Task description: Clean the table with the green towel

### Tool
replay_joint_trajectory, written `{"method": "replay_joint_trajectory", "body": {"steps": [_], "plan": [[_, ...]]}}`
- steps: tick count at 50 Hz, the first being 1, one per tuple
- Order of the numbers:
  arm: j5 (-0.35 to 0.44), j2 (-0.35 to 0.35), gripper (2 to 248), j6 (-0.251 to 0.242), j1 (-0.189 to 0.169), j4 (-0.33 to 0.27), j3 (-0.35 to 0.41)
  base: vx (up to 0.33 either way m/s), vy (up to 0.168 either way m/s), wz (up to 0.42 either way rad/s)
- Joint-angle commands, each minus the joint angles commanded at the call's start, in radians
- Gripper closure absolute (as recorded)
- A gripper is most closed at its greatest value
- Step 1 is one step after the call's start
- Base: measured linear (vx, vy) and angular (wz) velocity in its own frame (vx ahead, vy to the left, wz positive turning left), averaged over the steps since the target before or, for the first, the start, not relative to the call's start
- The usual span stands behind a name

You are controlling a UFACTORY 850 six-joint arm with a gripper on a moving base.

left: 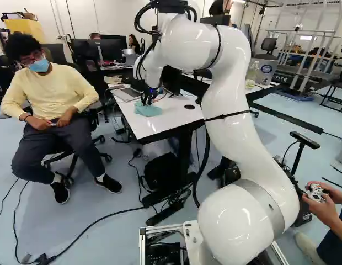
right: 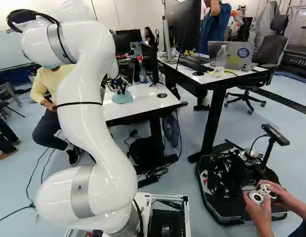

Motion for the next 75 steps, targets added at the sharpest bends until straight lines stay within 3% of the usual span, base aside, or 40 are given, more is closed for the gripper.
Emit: {"method": "replay_joint_trajectory", "body": {"steps": [15, 28, 43, 61, 75], "plan": [[0.0, 0.005, 206, 0.0, 0.001, 0.0, 0.007, 0.0, 0.0, 0.0], [0.0, 0.048, 206, 0.0, 0.001, 0.0, 0.068, 0.0, 0.0, 0.0], [0.0, 0.079, 206, 0.0, -0.03, 0.0, 0.111, 0.0, 0.0, 0.0], [0.0, 0.046, 206, 0.0, -0.077, 0.0, 0.065, 0.0, 0.0, 0.0], [0.0, -0.011, 206, 0.0, -0.083, 0.0, -0.016, 0.0, 0.0, 0.0]]}}
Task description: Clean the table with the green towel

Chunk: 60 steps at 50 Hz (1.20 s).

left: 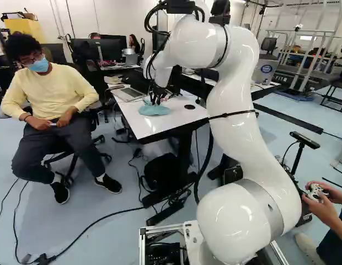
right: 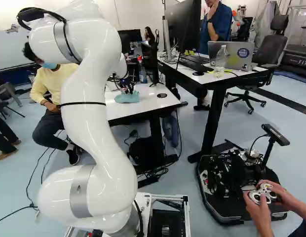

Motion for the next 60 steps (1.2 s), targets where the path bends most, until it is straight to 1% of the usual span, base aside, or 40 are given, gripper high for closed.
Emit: {"method": "replay_joint_trajectory", "body": {"steps": [17, 27, 36, 44, 50, 60], "plan": [[0.0, -0.065, 206, 0.0, 0.028, 0.0, -0.093, 0.0, 0.0, 0.0], [0.0, -0.08, 206, 0.0, 0.051, 0.0, -0.115, 0.0, 0.0, 0.0], [0.0, -0.07, 206, 0.0, 0.074, 0.0, -0.101, 0.0, 0.0, 0.0], [0.0, -0.046, 206, 0.0, 0.089, 0.0, -0.067, 0.0, 0.0, 0.0], [0.0, -0.023, 206, 0.0, 0.087, 0.0, -0.033, 0.0, 0.0, 0.0], [0.0, 0.005, 206, 0.0, 0.069, 0.0, 0.007, 0.0, 0.0, 0.0]]}}
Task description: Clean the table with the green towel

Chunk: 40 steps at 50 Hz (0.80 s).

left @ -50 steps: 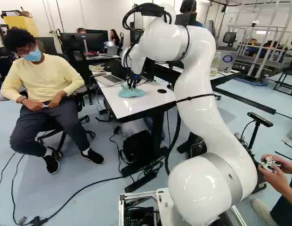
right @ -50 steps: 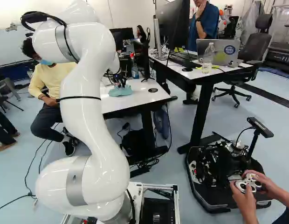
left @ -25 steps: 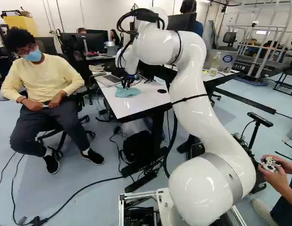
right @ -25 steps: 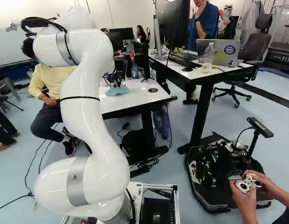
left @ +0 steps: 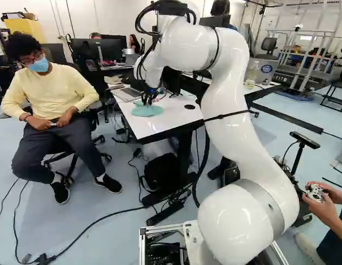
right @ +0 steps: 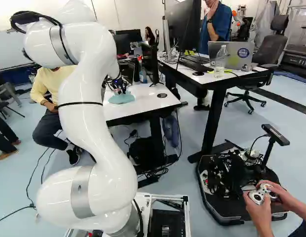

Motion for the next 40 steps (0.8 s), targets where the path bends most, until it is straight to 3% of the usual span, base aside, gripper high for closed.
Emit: {"method": "replay_joint_trajectory", "body": {"steps": [40], "plan": [[0.0, 0.013, 206, 0.0, -0.006, 0.0, 0.011, 0.0, 0.0, 0.0]]}}
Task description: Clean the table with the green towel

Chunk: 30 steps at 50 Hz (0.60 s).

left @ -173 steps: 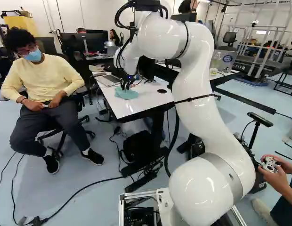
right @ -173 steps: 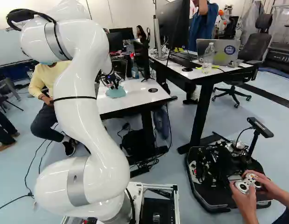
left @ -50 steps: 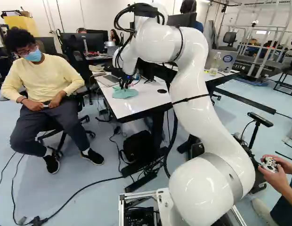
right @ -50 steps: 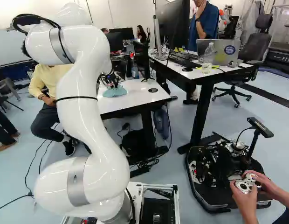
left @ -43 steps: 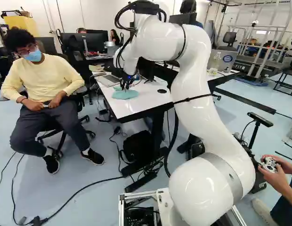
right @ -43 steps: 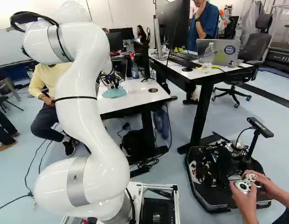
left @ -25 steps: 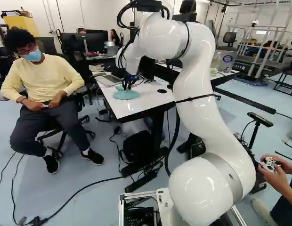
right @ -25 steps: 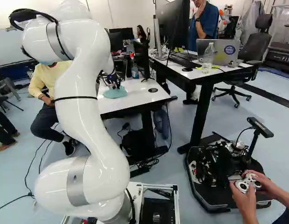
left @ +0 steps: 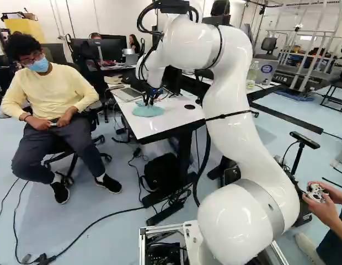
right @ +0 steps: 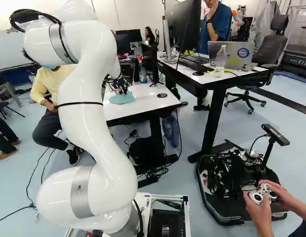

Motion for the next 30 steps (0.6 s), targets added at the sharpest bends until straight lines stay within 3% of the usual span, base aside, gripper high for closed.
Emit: {"method": "replay_joint_trajectory", "body": {"steps": [30], "plan": [[0.0, 0.065, 206, 0.0, 0.0, 0.0, 0.014, 0.0, 0.0, 0.0]]}}
